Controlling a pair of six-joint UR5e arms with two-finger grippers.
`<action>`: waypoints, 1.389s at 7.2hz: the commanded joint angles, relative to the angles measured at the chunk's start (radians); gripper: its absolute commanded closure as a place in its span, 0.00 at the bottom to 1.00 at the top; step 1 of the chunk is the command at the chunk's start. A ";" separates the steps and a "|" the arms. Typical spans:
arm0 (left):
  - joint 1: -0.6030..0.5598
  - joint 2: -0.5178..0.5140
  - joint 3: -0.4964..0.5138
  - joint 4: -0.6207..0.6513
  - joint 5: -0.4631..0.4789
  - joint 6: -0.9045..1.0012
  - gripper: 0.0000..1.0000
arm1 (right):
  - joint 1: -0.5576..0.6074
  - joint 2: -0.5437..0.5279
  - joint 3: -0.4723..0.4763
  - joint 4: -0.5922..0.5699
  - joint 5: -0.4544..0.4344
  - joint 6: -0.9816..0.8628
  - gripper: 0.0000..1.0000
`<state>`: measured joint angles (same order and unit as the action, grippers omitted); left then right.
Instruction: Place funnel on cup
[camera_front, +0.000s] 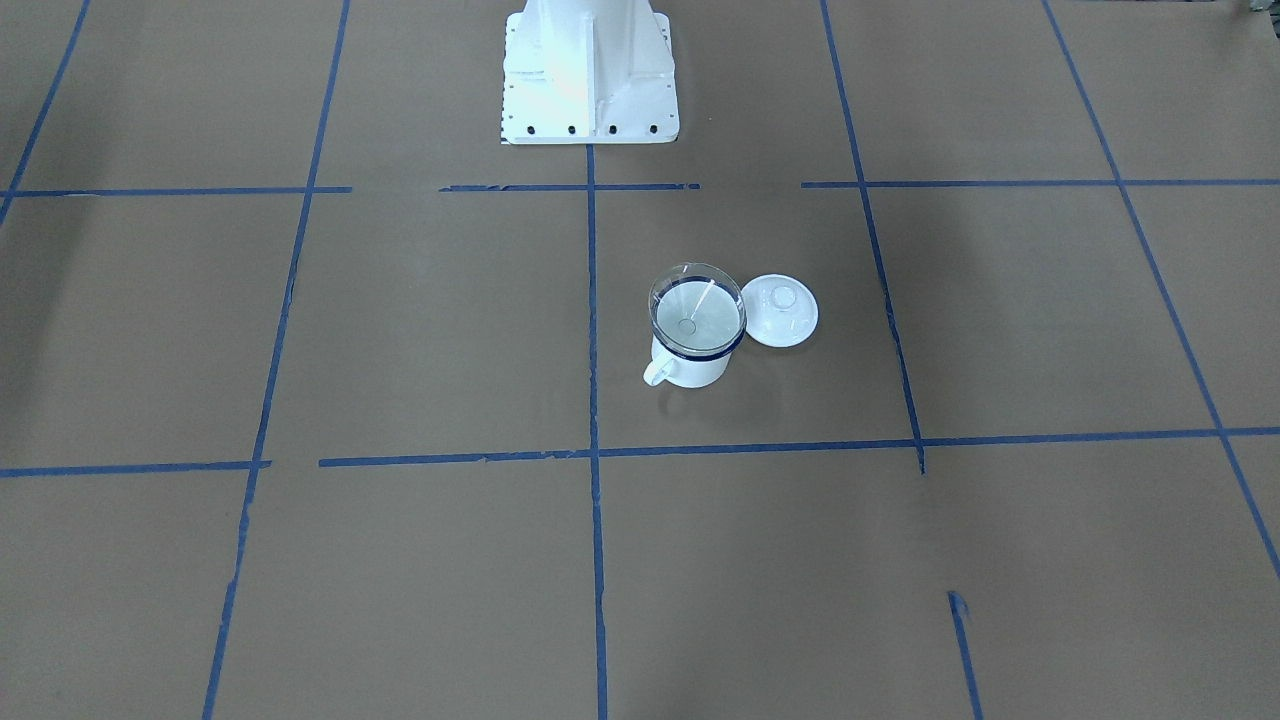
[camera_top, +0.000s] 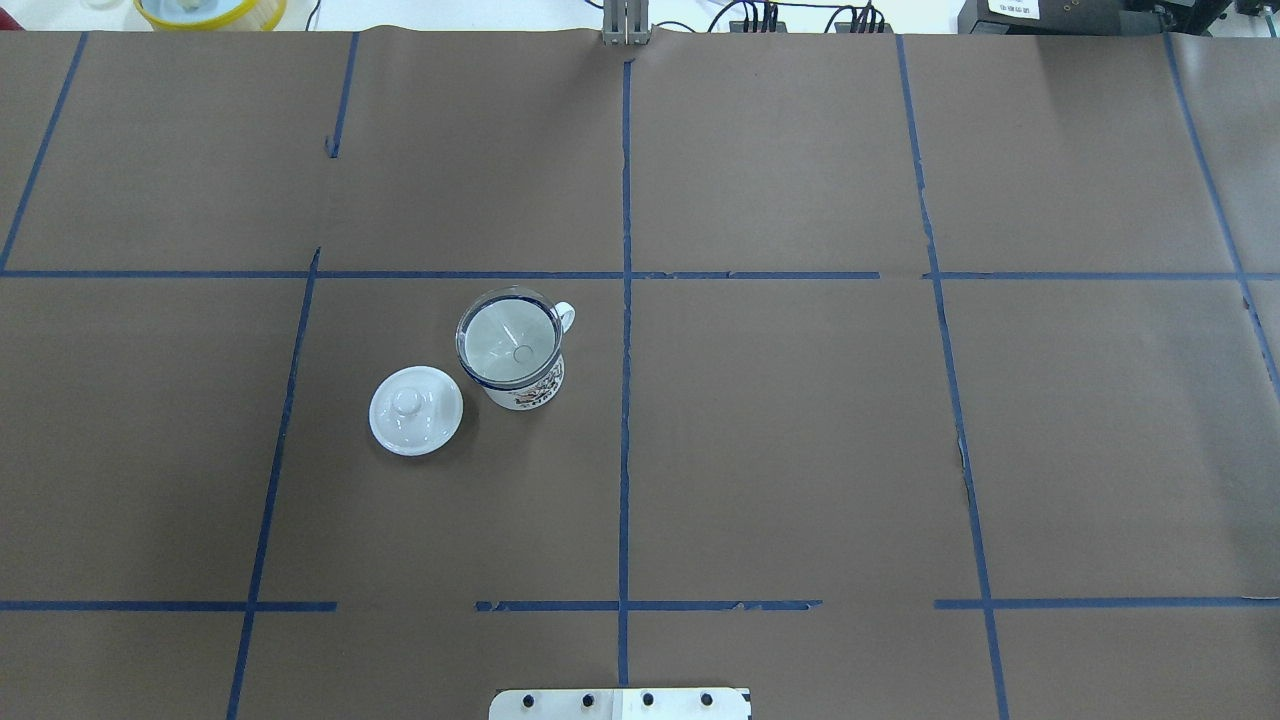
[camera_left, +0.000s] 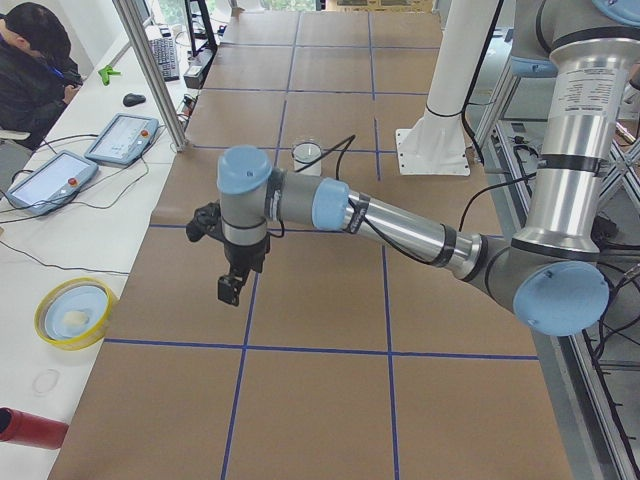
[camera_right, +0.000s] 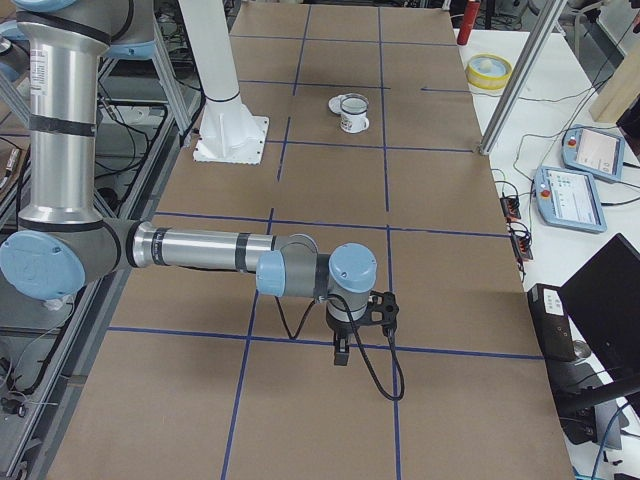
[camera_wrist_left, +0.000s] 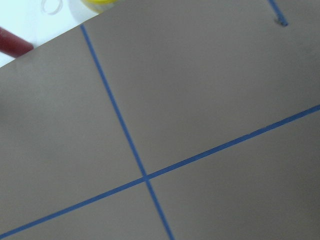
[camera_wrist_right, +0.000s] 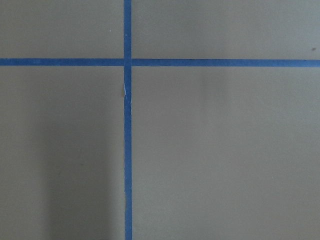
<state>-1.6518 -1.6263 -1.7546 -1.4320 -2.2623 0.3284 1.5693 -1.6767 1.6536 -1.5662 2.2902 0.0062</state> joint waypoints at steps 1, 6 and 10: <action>-0.023 0.055 0.140 -0.066 -0.034 0.018 0.00 | 0.000 0.000 0.000 0.000 0.000 0.000 0.00; -0.023 0.134 0.135 -0.117 -0.072 0.014 0.00 | 0.000 0.000 0.000 0.000 0.000 0.000 0.00; -0.022 0.120 0.110 -0.114 -0.079 -0.026 0.00 | 0.000 0.000 0.000 0.000 0.000 0.000 0.00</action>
<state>-1.6746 -1.4998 -1.6384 -1.5496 -2.3401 0.3314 1.5693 -1.6766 1.6536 -1.5662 2.2902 0.0061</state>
